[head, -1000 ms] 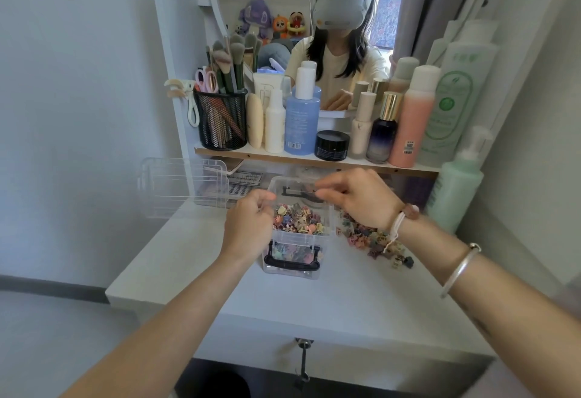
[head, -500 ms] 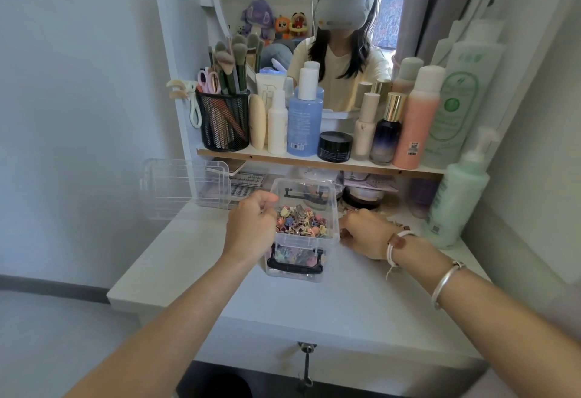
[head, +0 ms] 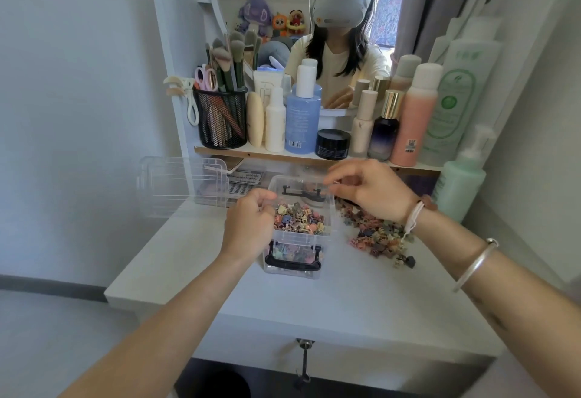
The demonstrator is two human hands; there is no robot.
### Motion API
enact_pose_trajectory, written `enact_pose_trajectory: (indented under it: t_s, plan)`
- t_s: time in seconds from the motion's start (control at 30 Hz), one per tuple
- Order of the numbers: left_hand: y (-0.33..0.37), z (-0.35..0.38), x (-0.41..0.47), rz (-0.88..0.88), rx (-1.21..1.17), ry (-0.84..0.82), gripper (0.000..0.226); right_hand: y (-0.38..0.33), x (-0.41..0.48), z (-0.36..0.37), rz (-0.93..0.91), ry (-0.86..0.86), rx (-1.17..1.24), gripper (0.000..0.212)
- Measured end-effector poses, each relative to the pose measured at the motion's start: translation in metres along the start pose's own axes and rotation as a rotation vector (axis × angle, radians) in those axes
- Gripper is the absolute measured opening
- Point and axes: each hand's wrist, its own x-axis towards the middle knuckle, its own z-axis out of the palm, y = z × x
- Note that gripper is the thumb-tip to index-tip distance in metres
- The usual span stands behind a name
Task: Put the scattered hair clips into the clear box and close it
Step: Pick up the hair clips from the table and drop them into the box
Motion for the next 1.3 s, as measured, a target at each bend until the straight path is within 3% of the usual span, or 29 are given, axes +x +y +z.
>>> enact_pose_trajectory:
  t_s: [0.07,0.2,0.4,0.5,0.63,0.73,0.83,0.93,1.1,1.3]
  plan:
    - [-0.001,0.001,0.0,-0.002,-0.003,0.008,0.025,0.015,-0.006,-0.003,0.075,-0.04,-0.077,0.017]
    - [0.0,0.002,0.0,0.004,-0.003,0.014,0.025,0.04,-0.021,0.023,0.089,-0.359,-0.412,0.027]
    - [-0.001,0.001,0.0,-0.005,-0.014,0.009,0.025,0.039,-0.026,0.041,0.015,-0.374,-0.554,0.028]
    - [-0.001,0.001,-0.001,-0.002,-0.015,0.0,0.025,0.037,-0.022,0.033,0.005,-0.322,-0.471,0.027]
    - [0.0,0.001,-0.001,0.0,-0.01,-0.008,0.026,0.019,-0.011,0.003,0.049,0.014,-0.057,0.014]
    - [0.0,0.001,-0.001,-0.002,-0.006,-0.009,0.026,-0.004,-0.007,-0.003,0.004,-0.011,0.202,0.016]
    - [0.0,0.001,-0.001,-0.003,-0.011,-0.013,0.027,-0.008,-0.008,-0.002,0.012,-0.061,0.094,0.025]
    - [-0.002,0.001,0.0,0.004,-0.017,-0.009,0.026,0.01,-0.013,-0.009,0.102,-0.044,0.002,0.019]
    - [-0.003,0.002,0.0,0.013,-0.013,0.003,0.025,0.043,-0.031,0.002,0.218,-0.497,-0.442,0.038]
    - [-0.002,0.003,-0.001,0.009,-0.015,0.005,0.026,0.049,-0.035,0.017,0.123,-0.443,-0.496,0.021]
